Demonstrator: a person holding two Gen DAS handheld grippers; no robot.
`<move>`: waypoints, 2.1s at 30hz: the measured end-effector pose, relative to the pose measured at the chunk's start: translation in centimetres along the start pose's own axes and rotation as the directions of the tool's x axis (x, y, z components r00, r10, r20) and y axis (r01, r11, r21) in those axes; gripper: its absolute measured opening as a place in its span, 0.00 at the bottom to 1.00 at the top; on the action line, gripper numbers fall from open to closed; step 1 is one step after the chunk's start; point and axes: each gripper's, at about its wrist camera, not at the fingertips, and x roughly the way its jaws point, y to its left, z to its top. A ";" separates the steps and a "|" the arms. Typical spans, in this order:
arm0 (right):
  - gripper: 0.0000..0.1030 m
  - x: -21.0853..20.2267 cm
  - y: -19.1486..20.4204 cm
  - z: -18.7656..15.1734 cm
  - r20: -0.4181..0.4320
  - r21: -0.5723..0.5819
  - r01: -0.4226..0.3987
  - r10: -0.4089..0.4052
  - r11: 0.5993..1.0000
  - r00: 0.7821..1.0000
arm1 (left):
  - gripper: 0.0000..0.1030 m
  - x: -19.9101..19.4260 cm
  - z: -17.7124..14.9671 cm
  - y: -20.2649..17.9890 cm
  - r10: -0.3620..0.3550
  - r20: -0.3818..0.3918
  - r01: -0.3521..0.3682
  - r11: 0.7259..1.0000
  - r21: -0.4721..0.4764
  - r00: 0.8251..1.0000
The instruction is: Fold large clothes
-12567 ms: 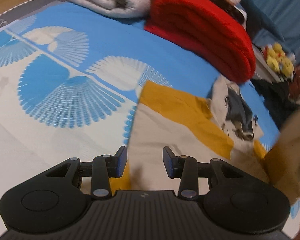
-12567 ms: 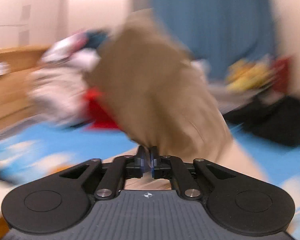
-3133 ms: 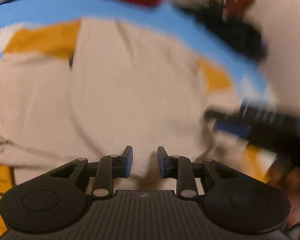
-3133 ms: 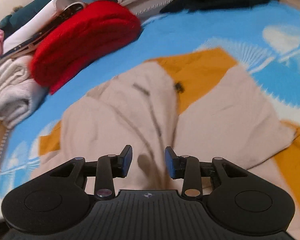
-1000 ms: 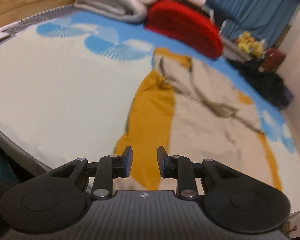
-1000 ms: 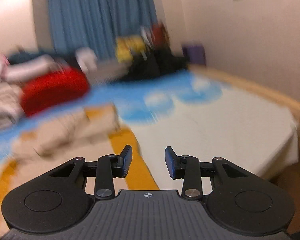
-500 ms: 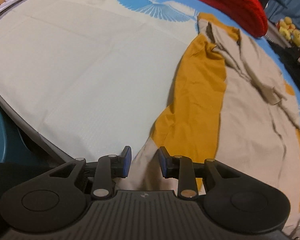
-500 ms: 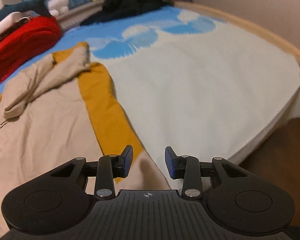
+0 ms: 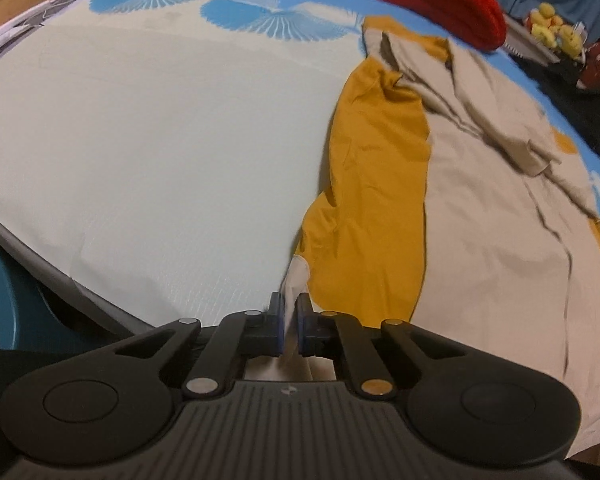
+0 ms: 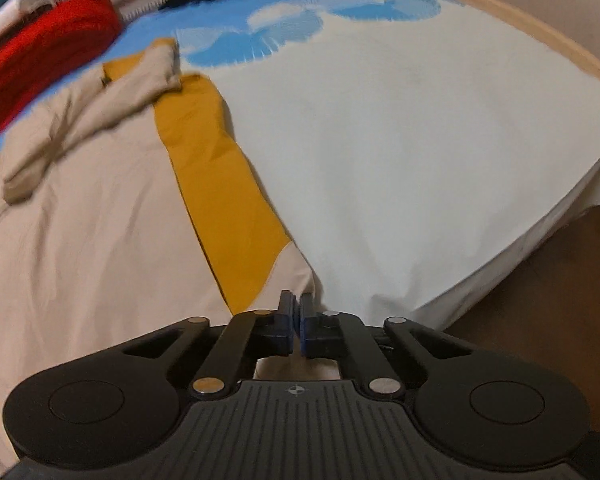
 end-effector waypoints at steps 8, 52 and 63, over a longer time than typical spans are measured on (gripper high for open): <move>0.07 -0.3 -0.2 -0.1 -0.020 0.020 0.014 -0.014 1.000 1.000 | 0.15 1.5 0.1 0.2 0.013 -0.069 -0.014 1.000 -0.017 0.998; 0.00 -12.3 1.4 2.9 0.233 -0.096 -0.205 0.222 0.974 0.947 | 0.00 -12.8 3.4 -3.0 -0.252 0.120 0.230 0.958 0.174 0.960; 0.00 -23.8 -3.3 2.9 0.322 -0.119 -0.358 0.377 0.926 0.868 | 0.00 -24.1 2.6 1.6 -0.395 0.120 0.375 0.913 0.162 0.911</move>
